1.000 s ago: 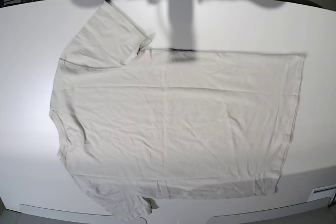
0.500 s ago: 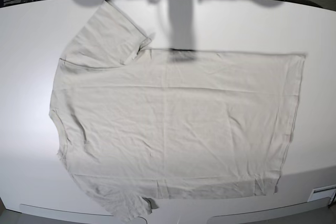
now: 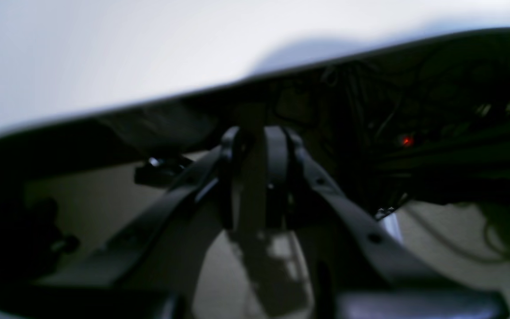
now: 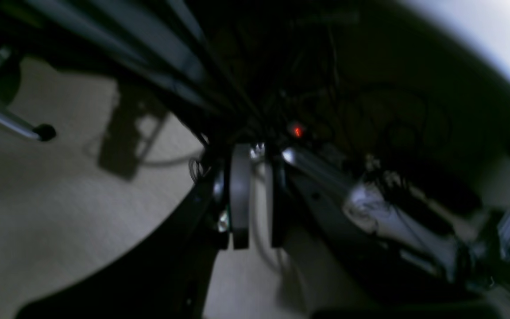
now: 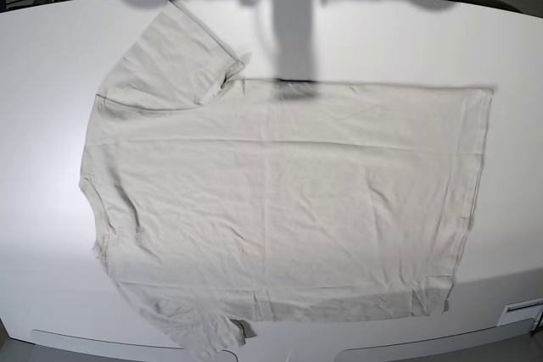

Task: Fold the T-shirt properly

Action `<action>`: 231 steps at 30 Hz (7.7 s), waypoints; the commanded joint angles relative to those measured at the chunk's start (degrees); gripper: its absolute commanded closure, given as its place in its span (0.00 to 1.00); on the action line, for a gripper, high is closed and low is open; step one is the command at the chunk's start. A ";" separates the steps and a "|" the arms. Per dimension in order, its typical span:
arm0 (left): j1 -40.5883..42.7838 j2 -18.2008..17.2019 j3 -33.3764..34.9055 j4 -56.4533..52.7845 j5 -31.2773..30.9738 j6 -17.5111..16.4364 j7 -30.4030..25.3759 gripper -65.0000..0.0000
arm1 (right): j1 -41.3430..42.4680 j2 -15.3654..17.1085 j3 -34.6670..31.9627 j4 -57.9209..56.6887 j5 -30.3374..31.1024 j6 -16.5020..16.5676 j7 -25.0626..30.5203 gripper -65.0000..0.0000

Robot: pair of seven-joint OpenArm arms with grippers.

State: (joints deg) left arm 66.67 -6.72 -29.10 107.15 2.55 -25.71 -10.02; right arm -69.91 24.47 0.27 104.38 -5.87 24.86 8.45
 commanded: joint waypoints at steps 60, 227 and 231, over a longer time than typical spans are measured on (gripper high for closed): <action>-39.15 -29.51 23.06 -19.47 36.48 3.43 2.47 0.72 | 11.17 13.46 0.17 17.81 -22.71 -14.25 -10.71 0.70; -37.00 -39.67 8.15 -20.92 6.43 1.68 -2.01 1.00 | 45.05 8.35 -13.84 1.44 -12.13 -18.91 -11.23 1.00; -42.62 -39.67 11.61 -26.08 6.40 1.68 -1.86 1.00 | 48.70 5.86 -14.93 -1.70 -12.13 -18.91 -11.23 1.00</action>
State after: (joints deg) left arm 24.38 -44.91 -16.73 80.44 9.34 -25.28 -10.96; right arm -21.65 29.76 -15.05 101.75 -17.78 6.83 -3.92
